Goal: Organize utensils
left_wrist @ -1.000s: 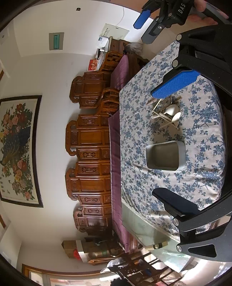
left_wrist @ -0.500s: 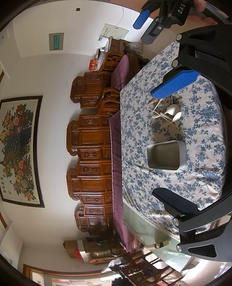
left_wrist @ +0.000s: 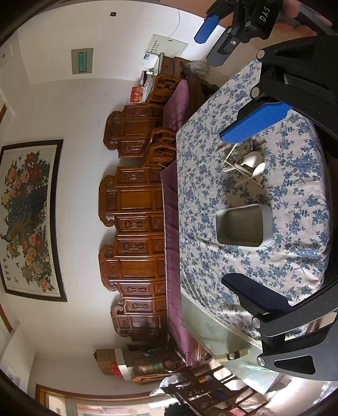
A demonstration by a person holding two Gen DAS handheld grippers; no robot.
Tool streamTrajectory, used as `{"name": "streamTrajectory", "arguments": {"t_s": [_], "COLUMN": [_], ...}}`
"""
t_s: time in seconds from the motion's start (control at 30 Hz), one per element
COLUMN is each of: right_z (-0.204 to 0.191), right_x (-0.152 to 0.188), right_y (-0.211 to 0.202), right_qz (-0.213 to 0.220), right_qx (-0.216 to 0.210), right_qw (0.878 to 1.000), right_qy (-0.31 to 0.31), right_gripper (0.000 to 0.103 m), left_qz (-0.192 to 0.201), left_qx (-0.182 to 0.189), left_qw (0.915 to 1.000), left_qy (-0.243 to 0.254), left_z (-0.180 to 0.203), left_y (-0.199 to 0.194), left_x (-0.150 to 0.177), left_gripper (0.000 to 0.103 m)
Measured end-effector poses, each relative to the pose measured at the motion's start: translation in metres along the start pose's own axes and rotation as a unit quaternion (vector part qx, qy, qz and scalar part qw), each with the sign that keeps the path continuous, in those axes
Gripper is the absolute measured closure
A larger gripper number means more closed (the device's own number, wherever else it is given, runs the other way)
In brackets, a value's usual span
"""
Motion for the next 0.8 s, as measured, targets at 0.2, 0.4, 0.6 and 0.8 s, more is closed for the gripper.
{"name": "streamTrajectory", "arguments": {"t_s": [0.2, 0.4, 0.6, 0.8], "right_z": [0.0002, 0.0002, 0.0002, 0.0003], "right_x": [-0.0002, -0.0007, -0.0009, -0.0004], "right_y": [0.0, -0.0009, -0.0014, -0.0011], "right_qz": [0.001, 0.001, 0.001, 0.001], "right_qx": [0.0, 0.0, 0.0, 0.0], "right_qw": [1.0, 1.0, 1.0, 1.0], "right_qy": [0.0, 0.0, 0.0, 0.0], "right_gripper": [0.002, 0.002, 0.002, 0.002], "left_qz": [0.0, 0.001, 0.0, 0.0], "left_qx": [0.0, 0.0, 0.0, 0.0], "left_qw": [1.0, 1.0, 1.0, 1.0], "left_qy": [0.0, 0.0, -0.001, 0.0], "left_z": [0.0012, 0.0005, 0.0011, 0.0004], "left_y": [-0.0001, 0.0001, -0.0005, -0.0002], "left_x": [-0.0006, -0.0005, -0.0007, 0.0006], "left_gripper": [0.006, 0.006, 0.006, 0.006]}}
Point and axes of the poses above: each gripper's, at about its wrist camera, not at the fingertips, and y roughly the way its jaws point, z to its right, x to its underside, the point moved 1 cm from there along y, roughly the way its jaws point, and after that the axes turned 13 degrees about -z, right-handed, at the moved point
